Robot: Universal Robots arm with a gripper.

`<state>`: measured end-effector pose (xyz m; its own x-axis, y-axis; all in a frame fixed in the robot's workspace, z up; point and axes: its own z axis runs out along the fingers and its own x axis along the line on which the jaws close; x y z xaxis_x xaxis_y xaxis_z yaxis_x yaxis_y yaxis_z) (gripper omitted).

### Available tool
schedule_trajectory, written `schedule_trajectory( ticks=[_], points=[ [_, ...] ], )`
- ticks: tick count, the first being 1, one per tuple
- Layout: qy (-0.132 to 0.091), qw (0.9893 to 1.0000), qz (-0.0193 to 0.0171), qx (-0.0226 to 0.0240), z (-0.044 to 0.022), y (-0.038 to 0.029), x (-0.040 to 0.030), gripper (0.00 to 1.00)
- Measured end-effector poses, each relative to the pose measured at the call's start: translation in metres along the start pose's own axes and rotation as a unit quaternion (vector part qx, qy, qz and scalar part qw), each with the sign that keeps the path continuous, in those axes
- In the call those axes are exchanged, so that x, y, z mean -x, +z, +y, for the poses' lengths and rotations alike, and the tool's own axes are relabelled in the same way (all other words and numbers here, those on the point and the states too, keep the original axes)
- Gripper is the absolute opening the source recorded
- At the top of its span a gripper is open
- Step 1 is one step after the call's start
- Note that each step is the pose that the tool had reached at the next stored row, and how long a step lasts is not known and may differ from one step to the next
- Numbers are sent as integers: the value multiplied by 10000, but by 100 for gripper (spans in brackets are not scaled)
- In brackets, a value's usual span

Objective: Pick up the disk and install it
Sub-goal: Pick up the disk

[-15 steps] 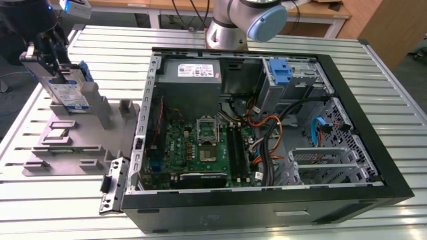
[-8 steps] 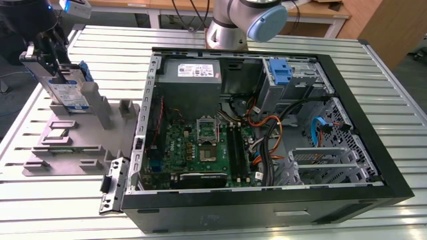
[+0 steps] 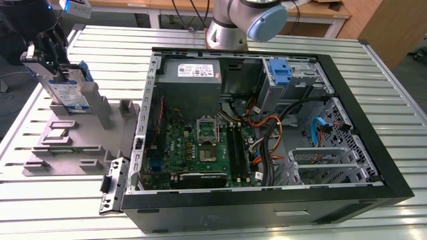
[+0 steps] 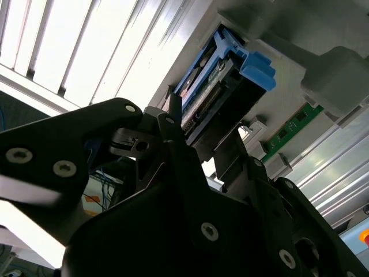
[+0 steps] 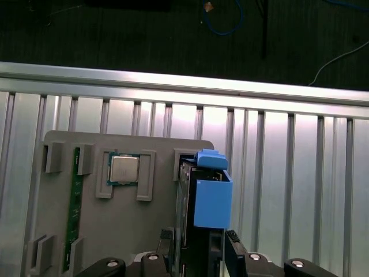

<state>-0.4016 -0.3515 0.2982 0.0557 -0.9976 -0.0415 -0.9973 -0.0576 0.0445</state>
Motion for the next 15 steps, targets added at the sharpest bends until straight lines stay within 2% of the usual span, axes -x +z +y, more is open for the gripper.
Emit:
schedule_trajectory(
  ticks=[15],
  points=[
    [0, 10000, 0, 0, 0, -7, 0, 48]
  ],
)
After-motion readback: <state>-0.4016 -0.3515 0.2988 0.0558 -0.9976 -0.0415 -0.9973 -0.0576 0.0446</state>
